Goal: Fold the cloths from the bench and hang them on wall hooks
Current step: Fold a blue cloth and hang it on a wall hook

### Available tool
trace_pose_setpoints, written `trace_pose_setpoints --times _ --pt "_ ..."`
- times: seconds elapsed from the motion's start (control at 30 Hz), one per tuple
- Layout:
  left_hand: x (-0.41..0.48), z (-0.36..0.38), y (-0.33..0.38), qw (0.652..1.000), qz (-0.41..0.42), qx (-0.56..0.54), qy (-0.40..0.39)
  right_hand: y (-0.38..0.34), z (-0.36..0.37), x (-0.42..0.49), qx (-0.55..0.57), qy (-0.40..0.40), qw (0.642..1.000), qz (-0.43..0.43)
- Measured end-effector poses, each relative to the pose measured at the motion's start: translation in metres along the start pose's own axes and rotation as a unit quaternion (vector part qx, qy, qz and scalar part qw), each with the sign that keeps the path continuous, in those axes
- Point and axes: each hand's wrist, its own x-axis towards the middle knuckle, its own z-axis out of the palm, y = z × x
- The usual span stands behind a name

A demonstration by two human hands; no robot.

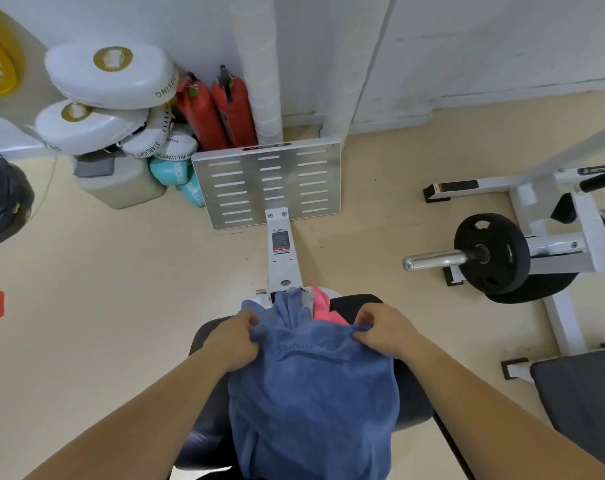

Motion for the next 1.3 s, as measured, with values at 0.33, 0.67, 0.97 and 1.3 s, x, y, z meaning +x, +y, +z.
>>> trace_pose_setpoints --times 0.33,0.67,0.97,1.3 --pt "-0.061 -0.032 0.002 0.986 0.083 -0.106 0.094 0.028 -0.039 -0.084 0.359 0.007 0.933 -0.003" --pt "-0.223 -0.051 0.021 0.954 0.195 -0.136 0.181 0.05 -0.044 -0.238 0.323 0.052 0.937 -0.119" --pt "-0.332 -0.087 0.067 0.904 0.296 -0.111 0.287 0.051 -0.083 -0.358 0.381 0.108 0.893 -0.214" --pt "-0.294 -0.125 0.085 0.882 0.386 -0.082 0.257 0.022 -0.08 -0.377 0.387 0.274 0.857 -0.203"
